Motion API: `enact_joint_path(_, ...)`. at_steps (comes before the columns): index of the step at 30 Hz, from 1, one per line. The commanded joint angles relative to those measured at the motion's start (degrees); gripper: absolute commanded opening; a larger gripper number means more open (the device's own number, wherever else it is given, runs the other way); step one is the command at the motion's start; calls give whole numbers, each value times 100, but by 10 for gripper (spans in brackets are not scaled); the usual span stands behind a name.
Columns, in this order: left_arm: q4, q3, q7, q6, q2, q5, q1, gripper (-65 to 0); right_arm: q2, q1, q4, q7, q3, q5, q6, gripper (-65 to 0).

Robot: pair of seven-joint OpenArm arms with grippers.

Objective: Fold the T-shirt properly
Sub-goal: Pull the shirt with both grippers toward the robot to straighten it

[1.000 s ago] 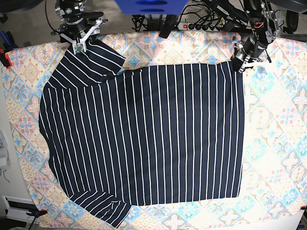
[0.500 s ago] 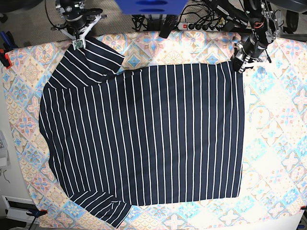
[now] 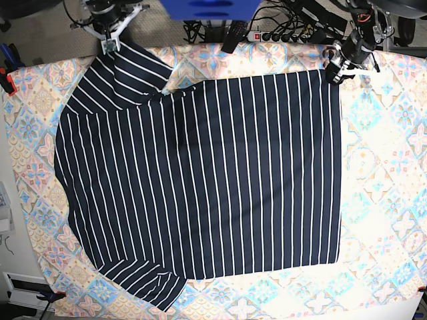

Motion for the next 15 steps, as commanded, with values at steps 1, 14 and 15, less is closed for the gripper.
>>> enact_joint_path(1,10,-27,99,170,-145,196,179,-650,45,-129,85,46,28,-30,-16,-650)
enact_joint_path(14,441,-405,99,-138,-241,196,513,-650,141,-427,587,81,634,-30,-16,-650)
enact_joint_path(15,572,-405,99,-138,-241,205,513,-650,141,-392,595,81,696,-30,-16,-650)
